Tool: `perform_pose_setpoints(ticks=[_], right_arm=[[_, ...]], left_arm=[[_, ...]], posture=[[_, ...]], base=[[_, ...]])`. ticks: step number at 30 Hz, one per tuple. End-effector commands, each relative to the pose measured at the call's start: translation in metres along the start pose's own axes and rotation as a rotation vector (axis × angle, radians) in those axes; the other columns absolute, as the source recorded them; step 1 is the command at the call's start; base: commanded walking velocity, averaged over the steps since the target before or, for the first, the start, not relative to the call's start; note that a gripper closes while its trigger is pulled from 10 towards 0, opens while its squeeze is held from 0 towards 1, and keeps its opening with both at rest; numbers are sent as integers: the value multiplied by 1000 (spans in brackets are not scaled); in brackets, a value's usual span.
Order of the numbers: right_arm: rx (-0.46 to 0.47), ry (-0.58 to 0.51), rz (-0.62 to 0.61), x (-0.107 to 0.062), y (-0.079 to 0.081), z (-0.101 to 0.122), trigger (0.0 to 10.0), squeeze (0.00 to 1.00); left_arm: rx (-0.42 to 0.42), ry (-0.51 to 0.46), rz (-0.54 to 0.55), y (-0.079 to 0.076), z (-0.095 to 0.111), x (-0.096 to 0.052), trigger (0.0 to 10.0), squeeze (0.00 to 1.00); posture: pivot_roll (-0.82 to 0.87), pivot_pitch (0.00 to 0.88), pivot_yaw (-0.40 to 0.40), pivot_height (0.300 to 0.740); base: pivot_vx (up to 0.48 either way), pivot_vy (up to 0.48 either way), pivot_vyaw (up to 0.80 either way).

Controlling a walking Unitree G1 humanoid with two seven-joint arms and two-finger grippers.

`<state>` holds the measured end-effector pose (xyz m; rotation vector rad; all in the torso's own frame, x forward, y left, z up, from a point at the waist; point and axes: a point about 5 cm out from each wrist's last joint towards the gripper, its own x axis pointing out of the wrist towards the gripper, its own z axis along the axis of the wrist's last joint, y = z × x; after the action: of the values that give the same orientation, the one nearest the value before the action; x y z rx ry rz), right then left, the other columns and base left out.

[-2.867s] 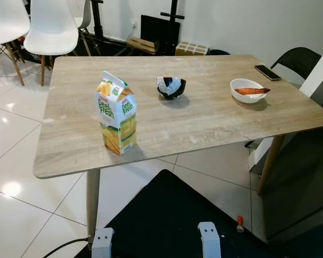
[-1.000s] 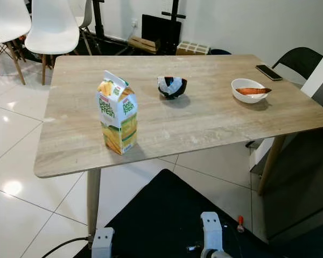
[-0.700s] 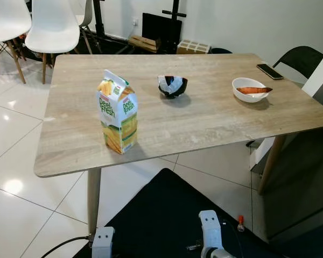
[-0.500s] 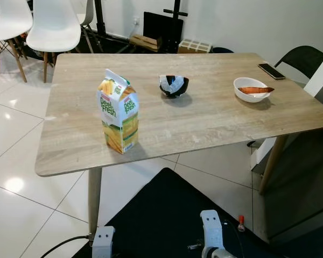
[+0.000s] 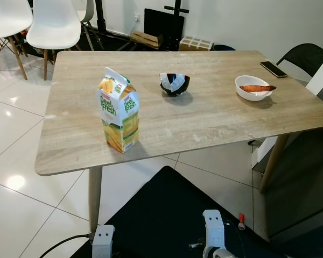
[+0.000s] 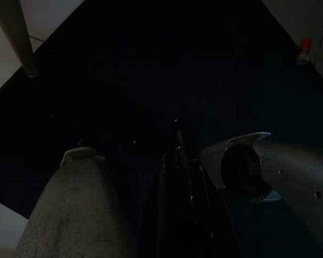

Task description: Restocking fridge

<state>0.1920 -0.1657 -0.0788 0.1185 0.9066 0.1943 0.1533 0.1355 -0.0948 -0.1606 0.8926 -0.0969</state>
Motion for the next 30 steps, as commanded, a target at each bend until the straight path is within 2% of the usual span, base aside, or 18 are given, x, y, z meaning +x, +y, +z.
perform_pose_setpoints(ticks=[1,15,17,23,26,30], right_arm=[[-12,6,-15,-2,-5,-3,10000,0],[33,-16,19,-1,-4,2,10000,0],[-34,0,33,-1,-3,1,10000,0],[-25,23,31,-1,-1,-2,10000,0],[50,8,2,-1,-3,-2,10000,0],[88,1,-6,-1,-4,-1,10000,0]], left_arm=[[-2,61,4,0,-17,-5,10000,0],[3,57,-2,-1,-15,-4,10000,0],[6,57,-3,-1,-14,-3,10000,0],[11,57,-4,-1,-12,-3,10000,0],[13,57,-4,-1,-12,-3,10000,0],[15,58,-7,-1,-11,-2,10000,0]], posture=[[73,75,-122,740],[70,58,-126,740],[70,52,-124,740],[70,47,-123,740],[70,44,-122,740],[68,38,-122,740]], base=[[0,0,0],[0,0,0],[0,0,0],[0,0,0],[0,0,0],[0,0,0]])
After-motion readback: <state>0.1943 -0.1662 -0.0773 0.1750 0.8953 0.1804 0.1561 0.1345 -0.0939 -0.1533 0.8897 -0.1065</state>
